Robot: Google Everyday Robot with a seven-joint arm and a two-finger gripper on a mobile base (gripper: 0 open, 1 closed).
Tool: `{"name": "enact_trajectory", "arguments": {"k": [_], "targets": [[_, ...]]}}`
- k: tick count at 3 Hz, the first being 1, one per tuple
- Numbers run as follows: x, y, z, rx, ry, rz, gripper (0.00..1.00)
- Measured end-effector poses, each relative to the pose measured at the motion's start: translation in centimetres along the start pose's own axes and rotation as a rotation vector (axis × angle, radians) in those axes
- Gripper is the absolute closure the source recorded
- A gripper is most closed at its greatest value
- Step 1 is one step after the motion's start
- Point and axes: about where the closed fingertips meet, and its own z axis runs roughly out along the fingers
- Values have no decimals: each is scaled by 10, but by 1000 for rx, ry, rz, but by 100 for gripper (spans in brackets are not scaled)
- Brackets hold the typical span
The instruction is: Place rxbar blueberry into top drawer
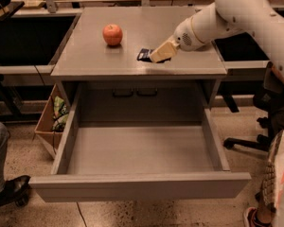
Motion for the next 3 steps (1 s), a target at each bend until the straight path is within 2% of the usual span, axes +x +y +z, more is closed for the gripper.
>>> {"name": "enact_trajectory", "arguments": {"k": [1, 2, 3], "targets": [[10, 79, -60, -55, 3, -64, 100], [10, 79, -60, -56, 3, -64, 100], [26, 104, -47, -88, 13, -81, 100]]}}
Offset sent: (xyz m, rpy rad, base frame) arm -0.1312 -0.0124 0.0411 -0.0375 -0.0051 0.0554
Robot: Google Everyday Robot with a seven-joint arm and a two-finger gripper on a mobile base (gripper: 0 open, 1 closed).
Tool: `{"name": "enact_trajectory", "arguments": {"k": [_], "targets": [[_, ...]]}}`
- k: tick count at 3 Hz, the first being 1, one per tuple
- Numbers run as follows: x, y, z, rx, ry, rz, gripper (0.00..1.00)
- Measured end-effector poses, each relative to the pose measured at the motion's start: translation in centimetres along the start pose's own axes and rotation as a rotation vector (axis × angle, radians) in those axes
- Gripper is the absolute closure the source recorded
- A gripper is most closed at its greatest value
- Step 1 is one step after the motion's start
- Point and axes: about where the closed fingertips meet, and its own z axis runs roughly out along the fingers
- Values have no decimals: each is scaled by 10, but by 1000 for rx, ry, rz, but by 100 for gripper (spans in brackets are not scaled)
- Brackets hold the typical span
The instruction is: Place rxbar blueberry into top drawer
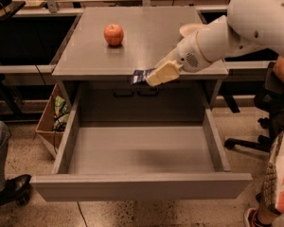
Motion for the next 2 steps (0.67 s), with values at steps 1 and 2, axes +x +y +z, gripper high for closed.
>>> {"name": "enact_trajectory", "arguments": {"k": [1, 2], "targets": [[34, 41, 21, -52, 6, -9, 100], [79, 74, 45, -92, 30, -15, 100]]}}
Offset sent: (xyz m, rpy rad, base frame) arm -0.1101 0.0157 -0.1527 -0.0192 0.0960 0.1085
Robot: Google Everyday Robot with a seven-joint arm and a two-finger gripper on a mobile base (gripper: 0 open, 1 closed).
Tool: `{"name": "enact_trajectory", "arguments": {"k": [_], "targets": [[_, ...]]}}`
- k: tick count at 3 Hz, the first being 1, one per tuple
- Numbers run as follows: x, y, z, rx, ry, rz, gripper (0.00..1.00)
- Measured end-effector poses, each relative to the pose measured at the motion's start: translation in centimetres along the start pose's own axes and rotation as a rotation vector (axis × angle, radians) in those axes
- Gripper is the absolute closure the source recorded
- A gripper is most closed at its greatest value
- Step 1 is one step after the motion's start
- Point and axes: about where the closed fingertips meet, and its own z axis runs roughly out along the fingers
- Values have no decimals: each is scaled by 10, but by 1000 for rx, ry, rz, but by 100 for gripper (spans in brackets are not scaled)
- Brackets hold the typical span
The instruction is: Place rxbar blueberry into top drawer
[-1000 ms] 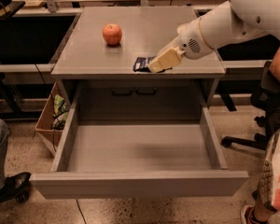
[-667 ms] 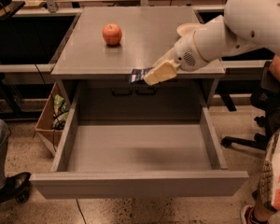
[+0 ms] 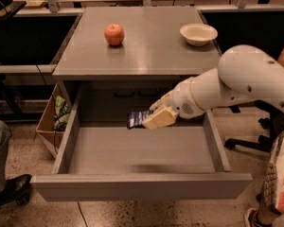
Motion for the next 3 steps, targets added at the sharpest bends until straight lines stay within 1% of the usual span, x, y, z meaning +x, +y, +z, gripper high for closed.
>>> {"name": "enact_trajectory", "arguments": {"k": [1, 2, 3], "targets": [[41, 14, 33, -11, 43, 11, 100], [75, 15, 70, 11, 97, 30, 100], [101, 8, 103, 44, 138, 48, 100]]}}
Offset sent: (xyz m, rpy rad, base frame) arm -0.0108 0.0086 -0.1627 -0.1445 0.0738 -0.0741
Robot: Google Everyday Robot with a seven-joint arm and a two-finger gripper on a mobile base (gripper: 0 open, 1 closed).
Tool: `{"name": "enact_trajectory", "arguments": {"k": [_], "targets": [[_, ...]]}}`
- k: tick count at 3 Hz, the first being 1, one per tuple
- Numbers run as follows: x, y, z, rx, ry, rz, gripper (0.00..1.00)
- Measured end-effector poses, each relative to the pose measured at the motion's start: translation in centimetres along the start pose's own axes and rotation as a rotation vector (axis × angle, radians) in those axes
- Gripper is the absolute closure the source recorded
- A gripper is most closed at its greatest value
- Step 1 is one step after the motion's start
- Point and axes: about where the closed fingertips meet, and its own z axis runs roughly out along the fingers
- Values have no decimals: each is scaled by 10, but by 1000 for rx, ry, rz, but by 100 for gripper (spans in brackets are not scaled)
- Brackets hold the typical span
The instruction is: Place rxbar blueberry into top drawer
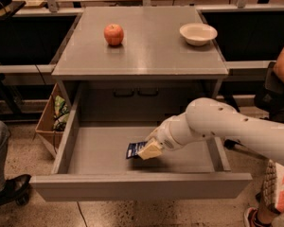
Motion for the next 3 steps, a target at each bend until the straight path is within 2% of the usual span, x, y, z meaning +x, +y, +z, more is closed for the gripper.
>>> {"name": "enact_trajectory", "arguments": {"k": [1, 2, 3], "targets": [[13, -8, 29, 22, 11, 13, 100], [20, -12, 45, 30, 0, 39, 84], [22, -14, 51, 29, -17, 60, 61]]}}
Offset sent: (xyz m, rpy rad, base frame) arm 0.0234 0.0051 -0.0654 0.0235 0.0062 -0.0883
